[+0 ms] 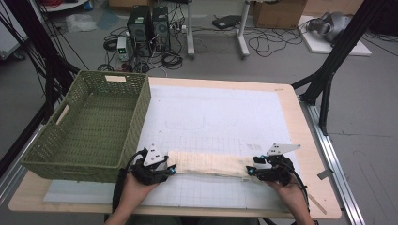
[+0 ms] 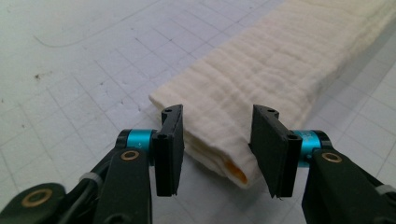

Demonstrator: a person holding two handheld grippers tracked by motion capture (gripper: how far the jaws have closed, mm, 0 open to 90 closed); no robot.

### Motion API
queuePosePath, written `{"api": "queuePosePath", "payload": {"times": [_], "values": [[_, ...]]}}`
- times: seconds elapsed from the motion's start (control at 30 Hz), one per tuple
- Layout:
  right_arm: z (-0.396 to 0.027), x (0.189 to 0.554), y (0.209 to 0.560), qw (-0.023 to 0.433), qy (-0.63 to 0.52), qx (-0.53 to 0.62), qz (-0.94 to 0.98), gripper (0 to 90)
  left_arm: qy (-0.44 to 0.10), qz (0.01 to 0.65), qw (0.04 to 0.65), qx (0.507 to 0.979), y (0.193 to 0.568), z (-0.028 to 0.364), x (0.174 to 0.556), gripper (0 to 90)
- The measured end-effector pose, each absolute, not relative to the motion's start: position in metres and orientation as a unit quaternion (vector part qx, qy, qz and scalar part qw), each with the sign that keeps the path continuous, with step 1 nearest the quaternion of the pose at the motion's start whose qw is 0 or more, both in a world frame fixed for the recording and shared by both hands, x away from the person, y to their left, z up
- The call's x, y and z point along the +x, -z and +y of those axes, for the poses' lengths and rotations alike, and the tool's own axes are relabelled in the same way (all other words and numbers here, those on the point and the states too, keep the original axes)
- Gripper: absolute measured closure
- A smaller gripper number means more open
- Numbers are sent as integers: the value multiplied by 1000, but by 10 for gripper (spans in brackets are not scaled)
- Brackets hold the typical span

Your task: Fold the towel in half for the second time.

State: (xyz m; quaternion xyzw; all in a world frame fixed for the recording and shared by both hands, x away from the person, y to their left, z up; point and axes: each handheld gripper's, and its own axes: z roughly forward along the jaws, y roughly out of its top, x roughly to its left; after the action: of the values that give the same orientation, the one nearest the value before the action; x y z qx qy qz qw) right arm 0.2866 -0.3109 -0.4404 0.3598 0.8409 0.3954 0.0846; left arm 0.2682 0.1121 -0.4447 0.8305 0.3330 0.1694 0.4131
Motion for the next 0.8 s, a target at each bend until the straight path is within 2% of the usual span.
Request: {"api": "queuePosePath", "payload": {"times": [0.13, 0.23, 0.33, 0.4, 0.47, 0.6, 0.8], "values": [[-309, 288, 444, 77, -386, 362, 845, 456, -162, 338, 416, 829, 448, 112, 269, 545], [-307, 287, 444, 76, -386, 359, 846, 499, -148, 345, 425, 824, 450, 114, 271, 565], [-306, 286, 444, 72, -388, 349, 850, 593, -138, 343, 429, 824, 450, 115, 271, 620], [-306, 286, 444, 57, -392, 343, 852, 695, -136, 338, 431, 826, 450, 114, 271, 674], [-304, 285, 444, 52, -392, 337, 854, 730, -135, 334, 431, 827, 450, 114, 271, 722], [-304, 286, 443, 47, -394, 330, 856, 759, -143, 328, 430, 829, 450, 112, 269, 780], [-304, 287, 441, 49, -394, 325, 858, 780, -154, 331, 428, 826, 448, 111, 266, 800]]}}
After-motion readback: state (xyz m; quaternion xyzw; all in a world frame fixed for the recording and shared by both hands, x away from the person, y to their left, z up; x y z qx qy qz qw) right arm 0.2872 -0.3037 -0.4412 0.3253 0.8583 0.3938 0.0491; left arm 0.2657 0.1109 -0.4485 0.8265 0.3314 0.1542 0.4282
